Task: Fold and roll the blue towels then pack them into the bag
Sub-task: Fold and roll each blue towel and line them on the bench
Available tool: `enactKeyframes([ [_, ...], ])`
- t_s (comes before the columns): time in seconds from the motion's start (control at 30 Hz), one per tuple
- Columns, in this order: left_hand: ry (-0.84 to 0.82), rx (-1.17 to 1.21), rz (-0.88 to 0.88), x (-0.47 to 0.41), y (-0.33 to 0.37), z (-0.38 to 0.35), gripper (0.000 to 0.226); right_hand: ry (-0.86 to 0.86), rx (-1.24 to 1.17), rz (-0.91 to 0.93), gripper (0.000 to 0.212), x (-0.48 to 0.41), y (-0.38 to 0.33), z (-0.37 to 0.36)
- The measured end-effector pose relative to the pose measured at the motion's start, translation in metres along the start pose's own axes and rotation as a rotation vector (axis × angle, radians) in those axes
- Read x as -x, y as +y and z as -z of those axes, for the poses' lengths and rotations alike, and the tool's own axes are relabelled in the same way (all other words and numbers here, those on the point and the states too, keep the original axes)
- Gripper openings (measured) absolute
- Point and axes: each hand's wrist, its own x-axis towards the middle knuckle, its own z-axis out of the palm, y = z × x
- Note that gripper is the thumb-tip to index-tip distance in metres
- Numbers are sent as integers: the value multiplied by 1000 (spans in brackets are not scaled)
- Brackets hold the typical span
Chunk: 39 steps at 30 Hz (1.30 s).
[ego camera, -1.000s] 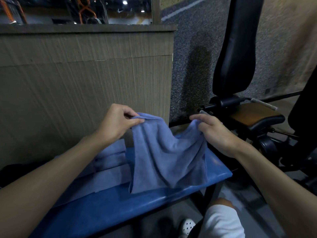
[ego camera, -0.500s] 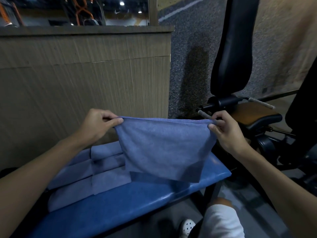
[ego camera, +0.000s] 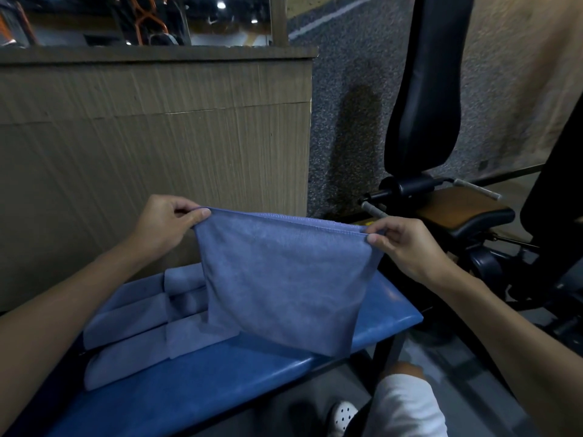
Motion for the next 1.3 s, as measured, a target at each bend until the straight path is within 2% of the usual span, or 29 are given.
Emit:
enactKeyframes([
  [0.37,-30,-7,-3,0,5,2,19,52,68,-40,12,0,0,-1],
  [0.5,-62,-31,-16,1,8,2,15,55,174,-2,17,3,-4,0],
  [0.73,-90,-31,-19,1,13,3,16,62,280,-32,13,7,-4,2],
  [1.0,-98,60,57,1,16,1,16,176,376,-5,23,7,-1,7],
  [1.07,-94,96,58,2,20,-1,17,178,343,-22,25,5,2,10],
  [1.3,-116,184,46,4,27,-5,31,211,-69,-141,16,0,4,13],
])
